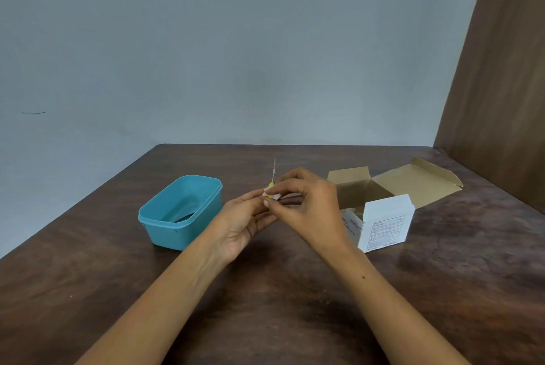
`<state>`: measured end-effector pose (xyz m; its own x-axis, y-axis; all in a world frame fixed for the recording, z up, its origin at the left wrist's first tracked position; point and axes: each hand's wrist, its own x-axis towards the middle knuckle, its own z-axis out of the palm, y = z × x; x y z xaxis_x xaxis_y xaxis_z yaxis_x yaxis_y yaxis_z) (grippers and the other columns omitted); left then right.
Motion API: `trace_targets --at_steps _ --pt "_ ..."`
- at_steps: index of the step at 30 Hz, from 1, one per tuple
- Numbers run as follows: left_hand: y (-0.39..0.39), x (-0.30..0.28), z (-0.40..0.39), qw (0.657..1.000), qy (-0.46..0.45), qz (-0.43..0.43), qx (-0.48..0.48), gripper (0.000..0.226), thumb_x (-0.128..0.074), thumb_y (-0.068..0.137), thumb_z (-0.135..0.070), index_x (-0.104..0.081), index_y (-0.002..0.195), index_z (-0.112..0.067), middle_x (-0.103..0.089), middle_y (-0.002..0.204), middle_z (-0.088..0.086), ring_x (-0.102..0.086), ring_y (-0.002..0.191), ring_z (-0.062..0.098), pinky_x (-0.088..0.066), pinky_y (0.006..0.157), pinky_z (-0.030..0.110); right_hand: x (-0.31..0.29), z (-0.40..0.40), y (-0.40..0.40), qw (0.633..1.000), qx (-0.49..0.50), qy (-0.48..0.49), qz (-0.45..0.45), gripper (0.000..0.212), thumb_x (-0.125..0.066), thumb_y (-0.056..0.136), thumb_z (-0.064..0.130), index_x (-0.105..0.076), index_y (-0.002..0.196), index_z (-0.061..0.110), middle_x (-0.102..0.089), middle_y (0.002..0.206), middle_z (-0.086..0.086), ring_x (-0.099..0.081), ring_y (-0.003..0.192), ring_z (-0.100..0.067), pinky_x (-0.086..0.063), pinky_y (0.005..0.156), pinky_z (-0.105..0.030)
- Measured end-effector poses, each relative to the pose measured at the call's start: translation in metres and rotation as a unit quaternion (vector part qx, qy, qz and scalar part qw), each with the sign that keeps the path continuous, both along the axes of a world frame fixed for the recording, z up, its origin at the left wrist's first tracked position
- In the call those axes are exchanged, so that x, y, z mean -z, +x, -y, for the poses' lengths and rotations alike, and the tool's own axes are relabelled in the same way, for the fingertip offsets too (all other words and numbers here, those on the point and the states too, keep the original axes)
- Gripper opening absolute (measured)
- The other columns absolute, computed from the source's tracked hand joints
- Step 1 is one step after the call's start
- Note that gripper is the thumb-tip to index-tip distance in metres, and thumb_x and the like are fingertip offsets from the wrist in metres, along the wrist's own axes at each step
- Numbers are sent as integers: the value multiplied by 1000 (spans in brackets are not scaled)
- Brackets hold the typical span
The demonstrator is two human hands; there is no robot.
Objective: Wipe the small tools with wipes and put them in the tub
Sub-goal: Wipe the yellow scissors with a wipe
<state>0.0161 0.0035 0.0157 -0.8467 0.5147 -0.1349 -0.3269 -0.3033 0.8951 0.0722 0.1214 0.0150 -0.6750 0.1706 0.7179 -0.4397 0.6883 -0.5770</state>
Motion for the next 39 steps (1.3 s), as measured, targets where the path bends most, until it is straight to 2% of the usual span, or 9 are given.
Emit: trace_targets --at_steps 4,8,13,17,22,26,30,34,39 --pt "1 -1 0 999 -7 4 34 28 -52 94 -29 -68 98 -6 -74 92 14 -73 78 18 -60 66 28 -1 0 0 1000 -12 6 25 14 -79 71 9 -76 84 14 -66 85 2 -65 75 -8 -57 69 -22" --pt "0 -4 3 997 9 5 75 35 -53 91 -34 -66 104 -4 -71 105 19 -71 95 24 -59 80 34 -4 -3 1 997 -54 -19 46 14 -78 71 8 -76 82 15 -70 83 2 -67 76 -7 -56 72 -22" --pt "-3 -6 4 996 49 34 72 35 -54 91 -30 -63 108 0 -69 105 26 -71 93 31 -58 81 37 -12 -16 1 978 -64 -192 45 13 -75 74 4 -75 84 13 -74 81 -2 -70 76 -12 -56 72 -26" --pt "-3 -5 3 993 45 50 95 36 -57 88 -32 -66 104 -2 -68 107 28 -68 99 34 -57 84 38 -11 -19 1 993 55 -98 -20 15 -71 79 6 -74 90 15 -73 84 4 -67 78 -3 -53 73 -15" --pt "-3 -2 2 992 59 39 107 42 -61 84 -28 -61 114 1 -64 118 24 -67 103 28 -58 83 37 -1 -10 -2 996 54 61 -39 13 -70 80 9 -74 91 15 -73 86 3 -66 79 -6 -56 71 -25" --pt "-4 -3 3 992 70 40 94 44 -62 82 -26 -60 116 2 -57 128 26 -61 114 29 -59 79 34 -2 -11 0 998 26 51 -26 19 -69 81 7 -74 97 17 -74 90 4 -67 84 -5 -57 75 -28" --pt "-6 -2 3 991 100 51 75 50 -63 80 -29 -58 119 2 -58 126 26 -61 114 30 -58 80 33 -3 -7 1 999 3 19 -35 20 -71 77 5 -75 89 20 -75 86 7 -68 83 -2 -57 73 -28" --pt "-6 -3 6 990 105 60 69 30 -56 89 -28 -65 100 -2 -71 99 21 -72 89 26 -60 74 31 -2 -5 3 998 -19 52 -2 16 -72 73 7 -76 83 18 -75 82 6 -67 88 -1 -57 76 -25" --pt "-4 -4 5 989 102 74 71 27 -57 89 -26 -69 87 -2 -69 104 25 -70 94 30 -59 78 35 -6 -7 4 1000 -10 19 -1 14 -71 70 9 -76 79 18 -73 74 9 -68 72 -2 -58 67 -29"
